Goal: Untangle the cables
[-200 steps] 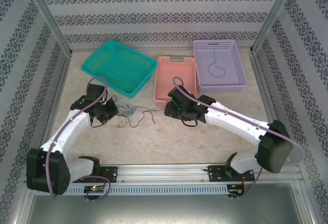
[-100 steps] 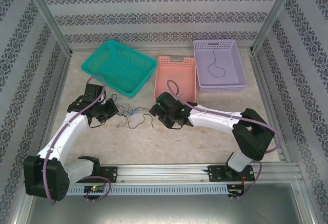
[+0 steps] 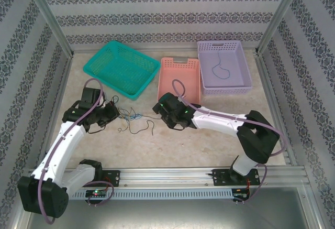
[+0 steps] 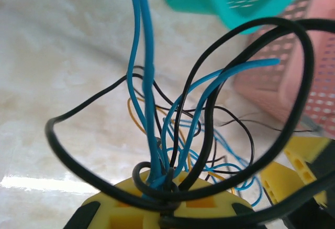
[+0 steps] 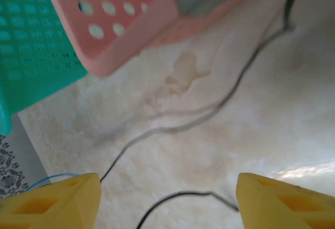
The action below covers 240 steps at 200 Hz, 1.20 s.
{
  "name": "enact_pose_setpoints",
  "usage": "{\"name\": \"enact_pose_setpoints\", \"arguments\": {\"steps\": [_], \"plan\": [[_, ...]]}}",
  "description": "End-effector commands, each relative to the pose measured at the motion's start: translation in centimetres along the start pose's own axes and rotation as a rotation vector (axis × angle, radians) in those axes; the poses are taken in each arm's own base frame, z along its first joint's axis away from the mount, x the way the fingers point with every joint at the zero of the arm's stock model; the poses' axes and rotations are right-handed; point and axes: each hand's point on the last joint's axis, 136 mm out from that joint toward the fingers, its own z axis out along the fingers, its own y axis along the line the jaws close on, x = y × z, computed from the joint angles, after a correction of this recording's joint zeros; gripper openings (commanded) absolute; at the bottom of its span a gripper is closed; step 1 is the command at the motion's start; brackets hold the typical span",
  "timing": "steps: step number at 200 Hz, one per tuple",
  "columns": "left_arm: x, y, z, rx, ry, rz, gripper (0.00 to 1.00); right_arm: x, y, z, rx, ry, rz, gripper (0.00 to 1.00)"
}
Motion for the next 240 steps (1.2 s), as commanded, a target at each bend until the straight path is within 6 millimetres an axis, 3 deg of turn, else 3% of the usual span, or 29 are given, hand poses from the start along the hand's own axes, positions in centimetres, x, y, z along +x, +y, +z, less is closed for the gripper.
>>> {"name": "enact_pose_setpoints", "arguments": {"steps": [1,48,93,122,154,172,206,240], "plan": [[-0.4,-3.5,-3.4,0.123,-0.033,0.09,0.0,-2.0,-0.7,-1.7,-0.04,-0.056,-0.023,0.75],[-0.5,-8.2,-6.9,0.333,-0.064,0.232,0.0,-2.5,1.8,-2.5,-0.157,0.0,0.082,0.8],[-1.8,-9.4,-7.3,0.346,-0.089,0.211,0.0,0.8,4.3,-3.4,-0.226,0.108,0.169,0.71],[-2.7,-9.9,-7.6,0.338,-0.097,0.186,0.0,3.5,2.9,-5.1,-0.195,0.183,0.175,0.67],[-3.0,-10.0,-7.5,0.332,-0.094,0.174,0.0,3.8,1.3,-8.2,-0.179,0.179,0.193,0.7],[-2.9,-10.0,-7.3,0.33,-0.091,0.163,0.0,4.6,1.7,-8.8,-0.202,0.214,0.242,0.72],[-3.1,-10.2,-7.4,0.341,-0.094,0.152,0.0,7.8,3.7,-8.2,-0.214,0.295,0.285,0.72],[-3.1,-10.4,-7.5,0.351,-0.093,0.145,0.0,9.1,4.9,-4.7,-0.215,0.302,0.323,0.65]]}}
